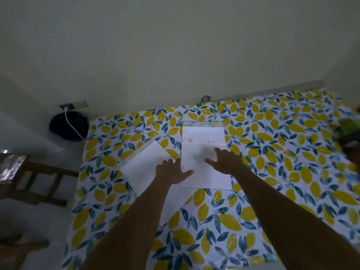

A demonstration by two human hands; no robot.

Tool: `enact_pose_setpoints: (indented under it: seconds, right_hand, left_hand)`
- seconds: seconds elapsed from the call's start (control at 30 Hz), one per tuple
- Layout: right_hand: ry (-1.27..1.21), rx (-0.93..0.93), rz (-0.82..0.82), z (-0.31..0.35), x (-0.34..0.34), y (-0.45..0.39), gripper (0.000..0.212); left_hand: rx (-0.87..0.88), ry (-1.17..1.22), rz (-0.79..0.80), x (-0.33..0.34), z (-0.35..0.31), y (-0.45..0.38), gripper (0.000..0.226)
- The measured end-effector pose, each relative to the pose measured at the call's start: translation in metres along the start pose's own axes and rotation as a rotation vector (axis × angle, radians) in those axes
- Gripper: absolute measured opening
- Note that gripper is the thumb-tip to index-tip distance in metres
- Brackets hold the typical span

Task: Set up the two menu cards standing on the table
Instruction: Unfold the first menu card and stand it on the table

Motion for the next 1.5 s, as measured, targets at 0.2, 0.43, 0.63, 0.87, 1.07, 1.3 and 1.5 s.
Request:
enact_pose_setpoints:
  seconds: [0.2,0.43,0.63,0.87,1.07,1.3,1.5]
  right_hand:
    - [-0.188,0.093,0.030,-0.050,0.013,-0.018,0.071]
    - [-0.416,0.105,-0.063,-0.067,0.024,-0.031,0.056]
    - [-0.466,0.079,-0.058,-0.082,0.026,-0.030,0.053]
    - [-0.431,-0.068,-0.094,-0.112,0.021,-0.002,0.041]
    - [-0.548,-0.186,-0.202,-0.150,0.015,0.052,0.029]
    - [-0.873,-0.073,-0.063,-0.194,0.016,0.124,0.028]
    - [-1.029,-0.094,-0.005,-0.195,-0.015,0.155,0.019]
  left_hand:
    - [-0.119,0.139,0.096,0.022,-0.041,-0.031,0.095]
    - [-0.289,0.238,-0.038,0.034,-0.079,-0.045,0.093]
    - [-0.402,0.573,-0.087,0.041,-0.074,-0.037,0.089]
    - [-0.401,0.520,-0.161,0.051,-0.089,0.006,0.046]
    - [-0.230,0.383,-0.267,0.073,-0.092,0.065,0.043]
    - [-0.077,0.493,-0.383,0.095,-0.107,0.144,0.037]
    - [0.064,0.421,-0.508,0.089,-0.118,0.178,0.052]
Point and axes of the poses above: each hand's wrist, its own y-axis away from the middle knuckle, its own x-axis out of the palm, z = x × y, the point moved 1 cm from there along -y, towards the middle knuckle, and after that the axes turned 4 degrees about -y, right-handed, at the moved point
